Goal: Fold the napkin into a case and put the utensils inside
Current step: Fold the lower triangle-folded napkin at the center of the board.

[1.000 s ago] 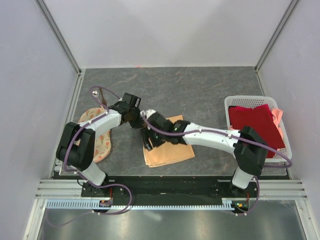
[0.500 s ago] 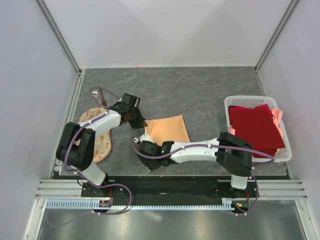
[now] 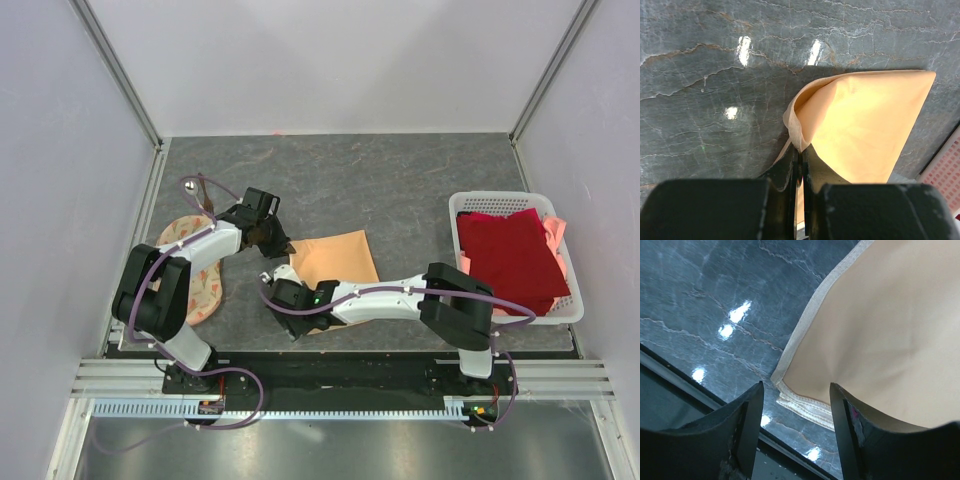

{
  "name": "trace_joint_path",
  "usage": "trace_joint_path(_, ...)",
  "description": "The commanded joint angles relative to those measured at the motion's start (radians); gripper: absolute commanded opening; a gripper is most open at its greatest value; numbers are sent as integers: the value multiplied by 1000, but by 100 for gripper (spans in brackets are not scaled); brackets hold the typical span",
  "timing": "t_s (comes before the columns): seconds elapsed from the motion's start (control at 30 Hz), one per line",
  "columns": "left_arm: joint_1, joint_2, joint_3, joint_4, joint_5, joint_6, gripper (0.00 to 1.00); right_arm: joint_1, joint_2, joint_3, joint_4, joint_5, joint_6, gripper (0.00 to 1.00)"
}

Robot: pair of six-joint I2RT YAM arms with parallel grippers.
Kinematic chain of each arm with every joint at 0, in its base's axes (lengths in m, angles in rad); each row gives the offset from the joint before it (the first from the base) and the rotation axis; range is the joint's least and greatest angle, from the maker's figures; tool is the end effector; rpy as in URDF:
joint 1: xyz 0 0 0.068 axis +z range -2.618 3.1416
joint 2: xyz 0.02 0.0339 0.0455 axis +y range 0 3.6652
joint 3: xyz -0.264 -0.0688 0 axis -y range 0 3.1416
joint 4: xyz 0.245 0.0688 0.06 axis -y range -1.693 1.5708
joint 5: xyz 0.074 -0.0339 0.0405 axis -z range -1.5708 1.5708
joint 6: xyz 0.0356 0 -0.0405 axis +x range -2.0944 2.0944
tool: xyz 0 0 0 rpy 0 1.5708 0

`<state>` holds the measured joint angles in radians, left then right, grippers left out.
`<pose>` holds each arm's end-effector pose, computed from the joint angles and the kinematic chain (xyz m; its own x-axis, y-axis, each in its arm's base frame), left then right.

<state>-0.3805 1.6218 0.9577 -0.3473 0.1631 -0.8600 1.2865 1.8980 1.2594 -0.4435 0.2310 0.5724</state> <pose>0.2962 -0.1247 0.1809 -0.8518 -0.4647 -0.2419 -0.3051 0.8154 -0.4920 0.1167 0.3705 0.1697 -0.6979 -0.5086 -0.5041 -0.6259 0.7753 0.0844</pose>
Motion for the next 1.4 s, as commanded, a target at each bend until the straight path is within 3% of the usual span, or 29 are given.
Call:
trace_joint_path(0.0,11,-34,-5,27,15,-28,2,2,27,8,31,2,1,61)
trace_joint_path(0.13,12,-36,-7,28,15,-27,2,4,47,-29,43,5,7,52)
trace_joint_path(0.2,14,-37,-10,28,10,-27,2,7,62,-41,37,22,12,42)
trace_joint_path(0.43,37,-56,-30,27,4,-36,2,43,157,-26,-35,126,60,32)
trace_joint_path(0.53,51,-65,-34,27,9,-30,2,42,142,-31,-32,128,61,20)
trace_joint_path(0.63,63,-80,-33,18,6,-28,2,40,61,-66,54,64,41,2)
trace_joint_path(0.83,68,-158,-25,-41,-85,-51,2,7,-118,-176,349,-203,38,0)
trace_joint_path(1.0,55,-191,6,-102,-223,-67,2,-61,-258,-446,698,-421,153,0)
trace_joint_path(1.13,23,-146,64,-150,-332,-57,2,-133,-272,-629,1084,-611,318,0)
trace_joint_path(1.37,-81,-27,209,-229,-511,-70,2,-239,-237,-847,1459,-751,483,0)
